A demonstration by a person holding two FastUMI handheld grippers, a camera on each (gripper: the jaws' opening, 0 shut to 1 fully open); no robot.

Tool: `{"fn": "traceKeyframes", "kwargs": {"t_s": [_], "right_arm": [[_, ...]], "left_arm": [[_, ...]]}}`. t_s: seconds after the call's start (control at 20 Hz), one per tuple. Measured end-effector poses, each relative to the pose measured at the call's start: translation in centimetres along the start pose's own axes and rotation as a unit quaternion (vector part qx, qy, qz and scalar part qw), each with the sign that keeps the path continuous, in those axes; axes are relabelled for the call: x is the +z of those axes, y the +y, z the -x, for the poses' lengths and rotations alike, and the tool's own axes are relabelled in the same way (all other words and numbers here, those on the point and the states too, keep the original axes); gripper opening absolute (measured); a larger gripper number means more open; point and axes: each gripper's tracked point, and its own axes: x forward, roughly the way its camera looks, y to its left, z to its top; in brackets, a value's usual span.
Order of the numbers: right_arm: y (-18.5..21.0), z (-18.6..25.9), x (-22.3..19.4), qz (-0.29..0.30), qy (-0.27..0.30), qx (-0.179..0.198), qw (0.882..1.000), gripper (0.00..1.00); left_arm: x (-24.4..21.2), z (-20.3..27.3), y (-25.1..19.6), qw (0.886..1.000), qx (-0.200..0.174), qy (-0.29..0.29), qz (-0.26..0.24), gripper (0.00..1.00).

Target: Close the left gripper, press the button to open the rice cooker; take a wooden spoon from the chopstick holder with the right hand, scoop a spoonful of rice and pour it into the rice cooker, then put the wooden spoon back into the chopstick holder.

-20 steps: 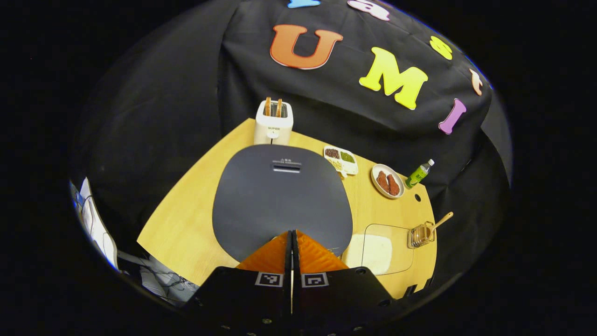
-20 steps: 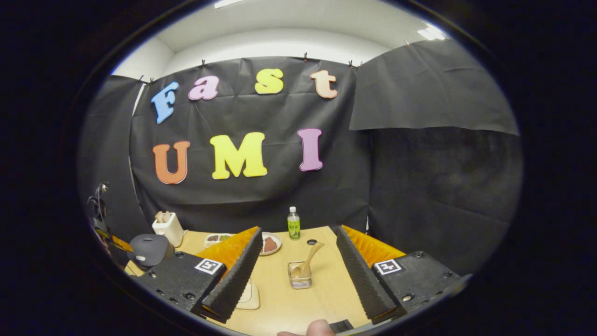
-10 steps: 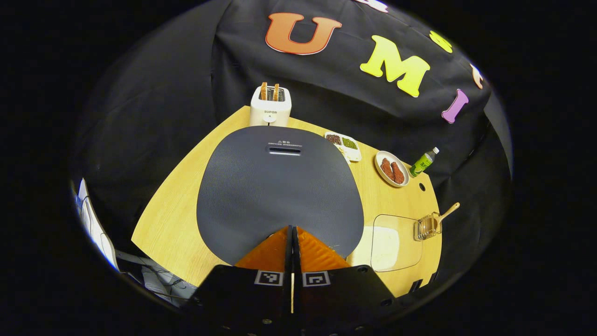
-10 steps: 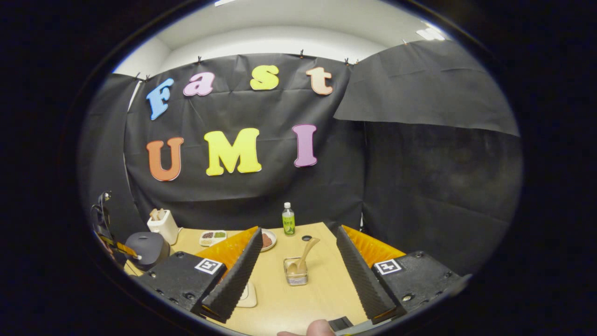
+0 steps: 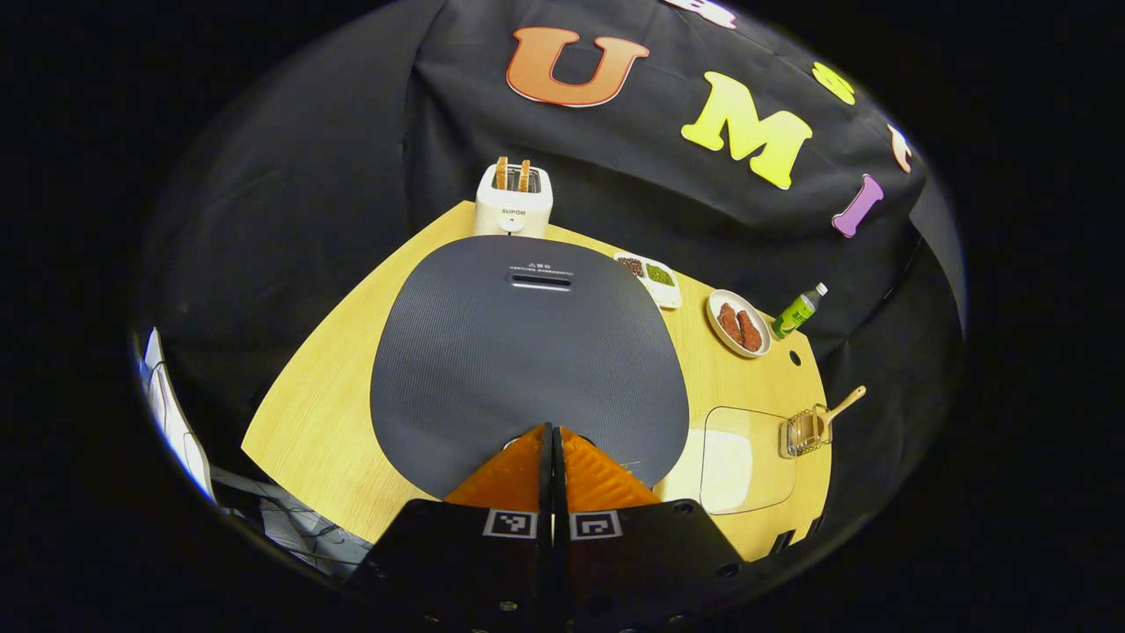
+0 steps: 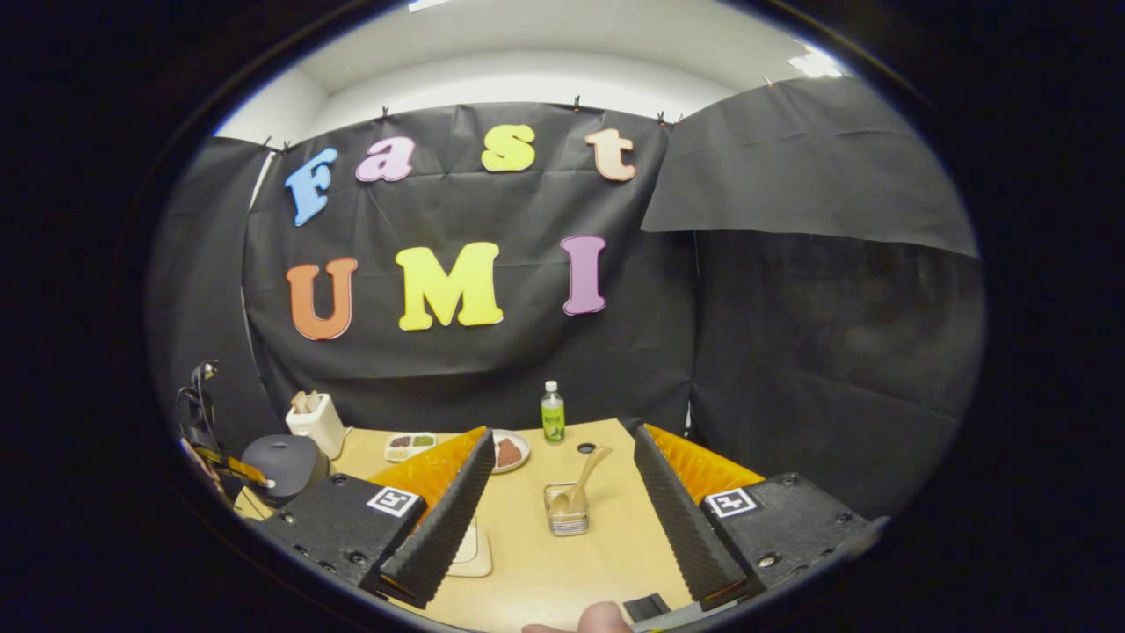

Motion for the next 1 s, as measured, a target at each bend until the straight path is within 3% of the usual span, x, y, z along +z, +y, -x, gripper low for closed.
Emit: {"fn": "traceKeyframes", "kwargs": {"t_s": [0.15, 0.35, 0.6, 1.0], "right_arm": [[-0.4, 0.5, 0.4, 0.002, -0.008, 0.0, 1.0, 1.0], [-0.8, 0.9, 0.1, -0.009, -0.004, 0.001, 1.0, 1.0], [-1.1, 1.2, 0.2, -0.015, -0.004, 0.005, 1.0, 1.0], [-1.8, 1.4, 0.9, -0.013, -0.011, 0.005, 1.0, 1.0]], "left_arm": [[0.6, 1.3, -0.7, 0.999, -0.003, -0.036, -0.009, 0.0], [4.8, 4.9, -1.8, 0.993, -0.007, -0.111, -0.028, 0.0], [11.8, 9.6, -3.3, 0.972, -0.01, -0.228, -0.06, 0.01], [12.1, 12.8, -6.4, 0.954, -0.03, -0.281, -0.101, 0.06]]}}
